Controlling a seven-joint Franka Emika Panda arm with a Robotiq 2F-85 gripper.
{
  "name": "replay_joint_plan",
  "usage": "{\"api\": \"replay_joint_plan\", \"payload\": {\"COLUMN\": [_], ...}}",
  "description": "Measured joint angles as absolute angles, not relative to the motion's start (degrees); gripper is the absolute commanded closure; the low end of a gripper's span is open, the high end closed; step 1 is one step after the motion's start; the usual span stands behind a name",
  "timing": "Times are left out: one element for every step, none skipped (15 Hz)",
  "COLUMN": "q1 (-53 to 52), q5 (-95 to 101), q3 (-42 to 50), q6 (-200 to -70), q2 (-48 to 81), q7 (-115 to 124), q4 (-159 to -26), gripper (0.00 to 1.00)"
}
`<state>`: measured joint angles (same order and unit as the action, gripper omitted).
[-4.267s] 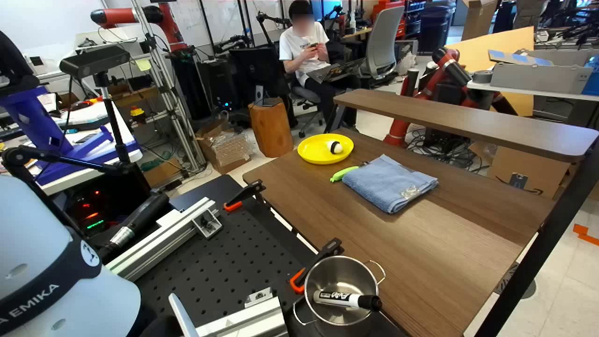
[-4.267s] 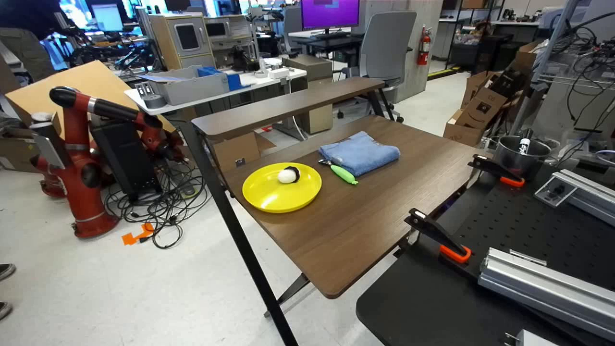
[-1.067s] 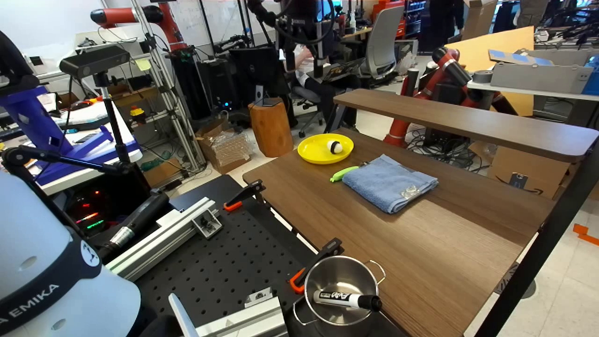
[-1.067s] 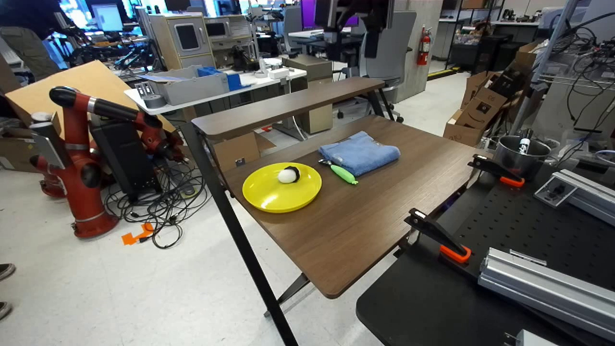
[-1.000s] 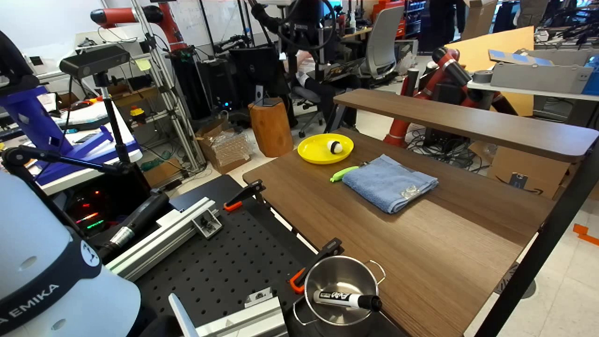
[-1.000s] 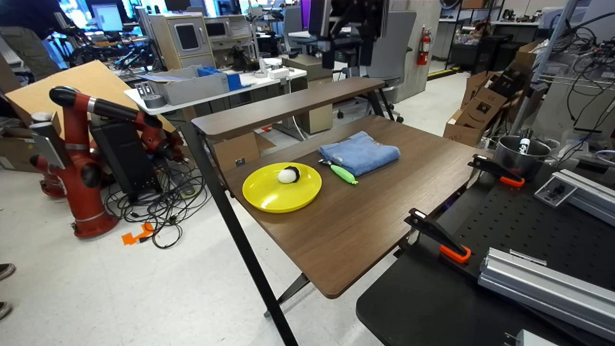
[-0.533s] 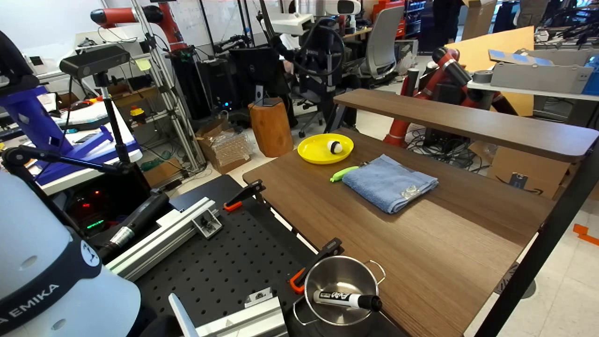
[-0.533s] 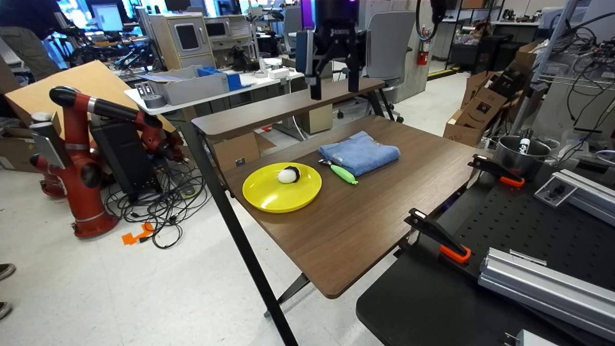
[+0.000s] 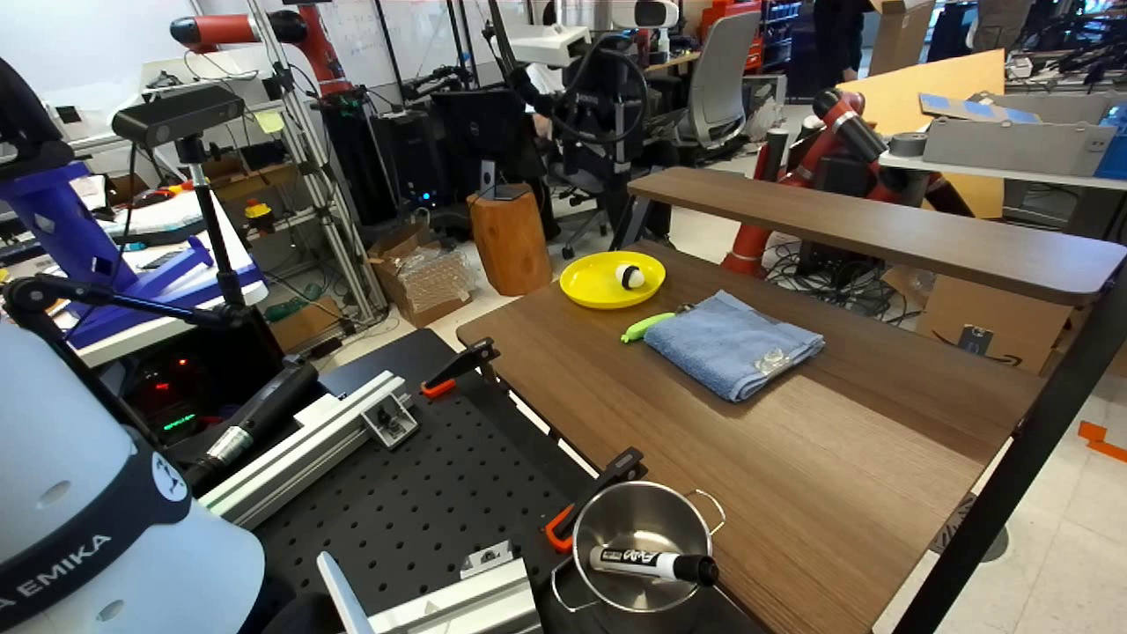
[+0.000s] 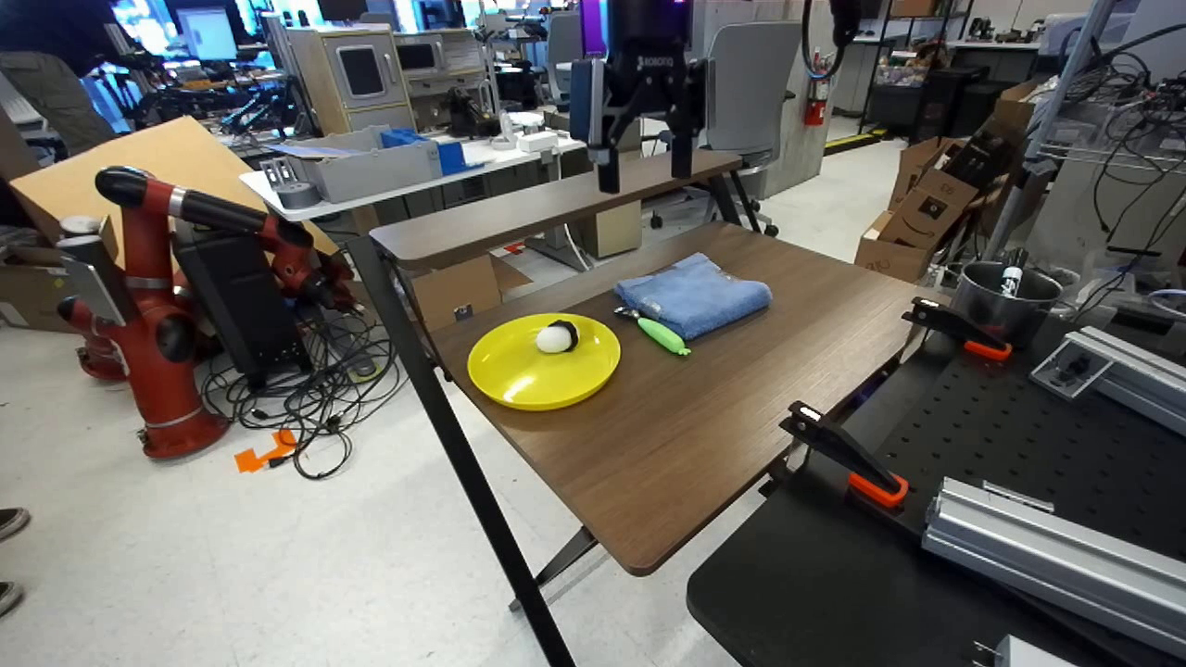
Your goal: Move the black and white ball from the yellow plate to the table
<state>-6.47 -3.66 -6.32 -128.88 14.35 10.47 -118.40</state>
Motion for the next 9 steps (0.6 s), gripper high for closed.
{"api": "replay_joint_plan", "payload": {"q1": [-6.5, -6.7, -6.9, -7.2, -7.6, -8.1, -8.5, -8.9, -9.4], "q5": [-3.7, -3.7, -3.6, -3.6, -3.5, -3.5, -3.4, -3.4, -3.4], "q3": [-6.4, -6.4, -6.4, -6.4, -6.3, -6.3, -6.3, -6.2, -6.0], "q6": [-129.6, -130.5, -131.7, -133.1, -134.8, -136.5, -138.2, -139.8, -141.3], "q2": [14.7, 15.5, 16.5, 17.6, 19.0, 20.4, 21.9, 23.5, 25.1], "q7": [10.5, 10.8, 11.4, 12.0, 12.8, 13.5, 14.3, 15.0, 15.7], "q4": [-118.5, -118.6, -118.7, -118.7, -118.6, -118.4, -118.1, -117.6, -117.0], "gripper": [0.0, 0.0, 0.0, 0.0, 0.0, 0.0, 0.0, 0.0, 0.0]}}
